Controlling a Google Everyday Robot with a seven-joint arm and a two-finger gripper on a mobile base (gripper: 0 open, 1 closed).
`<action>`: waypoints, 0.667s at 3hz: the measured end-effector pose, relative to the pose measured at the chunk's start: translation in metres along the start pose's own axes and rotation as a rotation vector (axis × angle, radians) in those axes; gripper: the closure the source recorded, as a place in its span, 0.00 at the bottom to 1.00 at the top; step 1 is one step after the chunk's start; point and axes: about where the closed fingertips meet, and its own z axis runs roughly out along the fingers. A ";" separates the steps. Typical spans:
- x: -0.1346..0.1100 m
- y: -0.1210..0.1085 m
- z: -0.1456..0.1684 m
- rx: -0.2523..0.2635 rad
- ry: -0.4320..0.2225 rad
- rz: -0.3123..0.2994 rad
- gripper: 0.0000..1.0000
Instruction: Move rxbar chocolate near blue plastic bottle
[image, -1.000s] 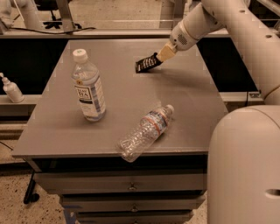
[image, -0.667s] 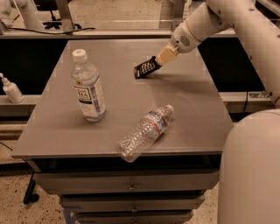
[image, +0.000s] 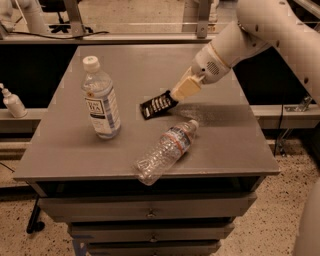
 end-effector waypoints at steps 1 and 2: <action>0.008 0.044 0.015 -0.106 0.022 -0.043 1.00; 0.006 0.073 0.024 -0.176 0.028 -0.082 1.00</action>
Offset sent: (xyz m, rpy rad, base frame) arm -0.1054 0.0400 -0.0099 0.0298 0.1123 0.2727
